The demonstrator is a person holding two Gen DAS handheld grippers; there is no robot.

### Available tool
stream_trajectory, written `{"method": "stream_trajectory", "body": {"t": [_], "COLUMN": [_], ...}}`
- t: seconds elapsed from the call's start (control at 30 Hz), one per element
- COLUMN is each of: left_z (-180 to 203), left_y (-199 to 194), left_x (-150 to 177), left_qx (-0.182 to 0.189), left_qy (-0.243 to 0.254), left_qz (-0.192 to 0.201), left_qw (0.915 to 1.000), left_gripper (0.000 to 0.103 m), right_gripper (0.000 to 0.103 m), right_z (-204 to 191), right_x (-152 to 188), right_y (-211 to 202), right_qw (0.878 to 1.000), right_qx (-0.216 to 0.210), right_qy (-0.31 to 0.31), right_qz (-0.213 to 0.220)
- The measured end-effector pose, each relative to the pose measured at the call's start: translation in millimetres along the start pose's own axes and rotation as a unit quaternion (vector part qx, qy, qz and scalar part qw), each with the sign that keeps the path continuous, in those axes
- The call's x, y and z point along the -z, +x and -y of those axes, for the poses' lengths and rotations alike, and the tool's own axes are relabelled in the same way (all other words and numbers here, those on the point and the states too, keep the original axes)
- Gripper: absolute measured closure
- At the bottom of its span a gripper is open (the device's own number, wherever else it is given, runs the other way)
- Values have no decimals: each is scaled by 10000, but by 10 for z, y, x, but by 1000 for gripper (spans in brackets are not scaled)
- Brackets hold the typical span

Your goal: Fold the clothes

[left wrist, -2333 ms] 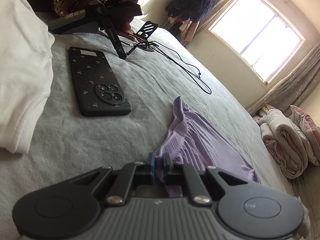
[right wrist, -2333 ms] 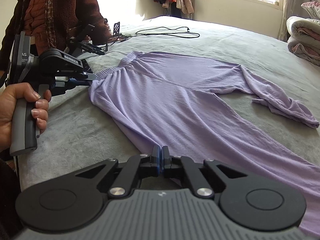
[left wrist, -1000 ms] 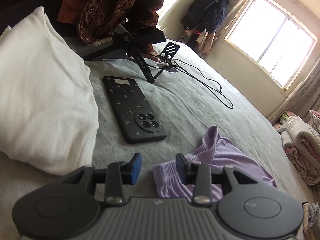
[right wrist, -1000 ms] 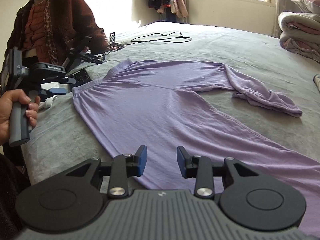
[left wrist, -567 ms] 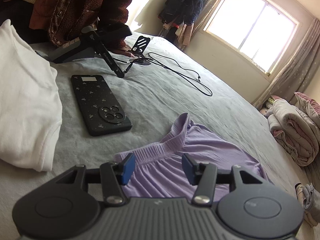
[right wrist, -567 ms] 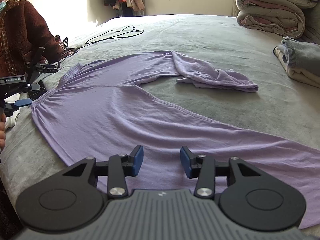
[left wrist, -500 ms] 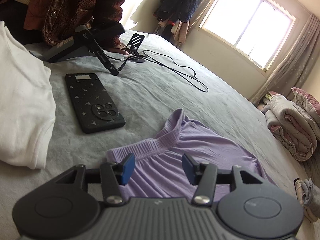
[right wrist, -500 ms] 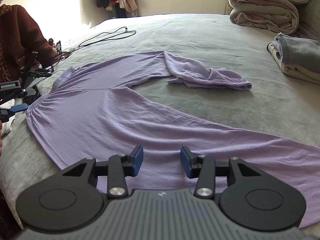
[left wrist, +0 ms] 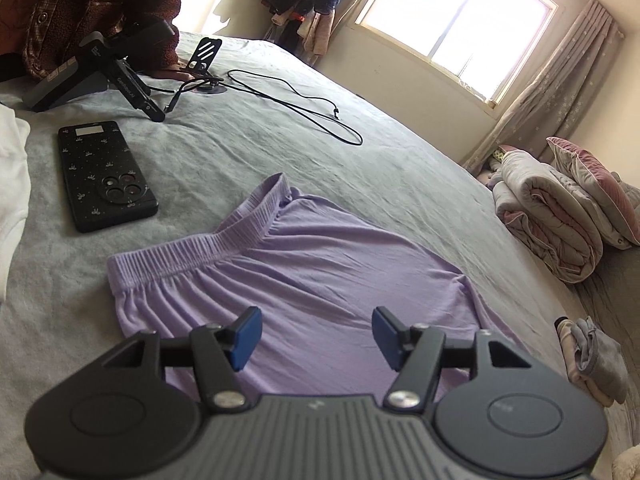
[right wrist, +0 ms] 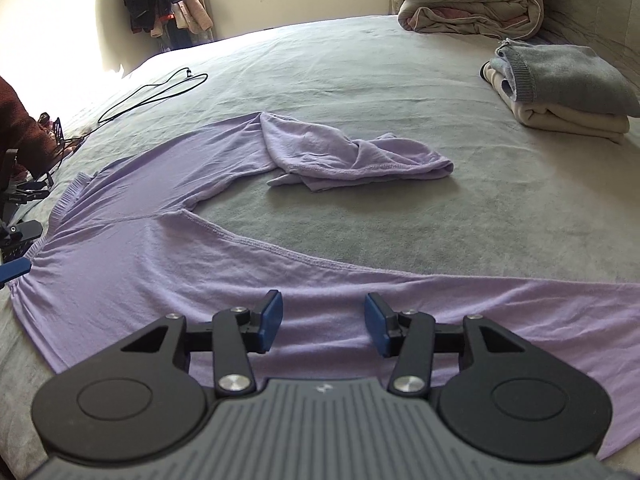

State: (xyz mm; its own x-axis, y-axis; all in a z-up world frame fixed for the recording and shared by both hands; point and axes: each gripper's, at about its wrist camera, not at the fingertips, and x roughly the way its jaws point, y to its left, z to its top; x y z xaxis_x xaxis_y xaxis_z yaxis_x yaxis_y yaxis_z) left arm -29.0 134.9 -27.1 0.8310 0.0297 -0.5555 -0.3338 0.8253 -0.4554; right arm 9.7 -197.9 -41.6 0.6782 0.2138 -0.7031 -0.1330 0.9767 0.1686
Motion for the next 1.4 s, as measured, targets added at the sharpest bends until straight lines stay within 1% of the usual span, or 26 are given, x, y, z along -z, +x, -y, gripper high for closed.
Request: {"method": "stream_trajectory", "body": {"t": [0.17,0.33,0.4,0.57,0.67,0.77,0.83,0.87,0.9,0.93,0.97,1.07,1.17,1.27,1.4], "left_z": [212,389,429,477,491,503,508,508,508,504,501,493,487,489,499], "left_y": [64,141,180,345,425,483,519,537,556,566,573,580,572,558,552], "left_x": [-17,-14,-5,11,14,22,30,35,40,42,44,40,33,29,28], "left_qx": [251,444,454,447,425,426,408,393,378,380,381,349,343,350,387], "left_qy": [116,352,443,512,523,539,556,564,571,568,560,545,532,519,513], "left_qz": [-61,-136,-158,-406,-520,-604,-660,-693,-727,-753,-773,-788,-777,-758,-772], "left_qw": [9996,9983,9979,9969,9964,9958,9954,9952,9950,9948,9947,9948,9950,9952,9949], "left_gripper": [41,41,41,41,41,41,41,41,41,41,41,41,41,41,41], "right_gripper": [53,53,53,53,53,53,53,62,81,90,96,97,97,97,97], "right_z": [97,314,402,614,739,853,856,847,837,831,827,777,634,417,130], "right_x": [-205,-437,-532,-744,-803,-787,-785,-787,-789,-792,-799,-824,-851,-833,-754], "right_y": [134,302,367,529,631,744,772,775,778,777,758,637,510,441,416], "right_qw": [9997,9981,9967,9924,9893,9870,9884,9895,9905,9912,9910,9895,9890,9896,9891], "right_qx": [166,454,596,847,874,766,626,538,451,341,211,-137,-557,-903,-1312], "right_qy": [158,423,530,768,992,1253,1216,1159,1103,1086,1133,1178,1015,728,312], "right_qz": [-74,35,142,454,610,653,664,676,687,682,677,828,919,848,590]}}
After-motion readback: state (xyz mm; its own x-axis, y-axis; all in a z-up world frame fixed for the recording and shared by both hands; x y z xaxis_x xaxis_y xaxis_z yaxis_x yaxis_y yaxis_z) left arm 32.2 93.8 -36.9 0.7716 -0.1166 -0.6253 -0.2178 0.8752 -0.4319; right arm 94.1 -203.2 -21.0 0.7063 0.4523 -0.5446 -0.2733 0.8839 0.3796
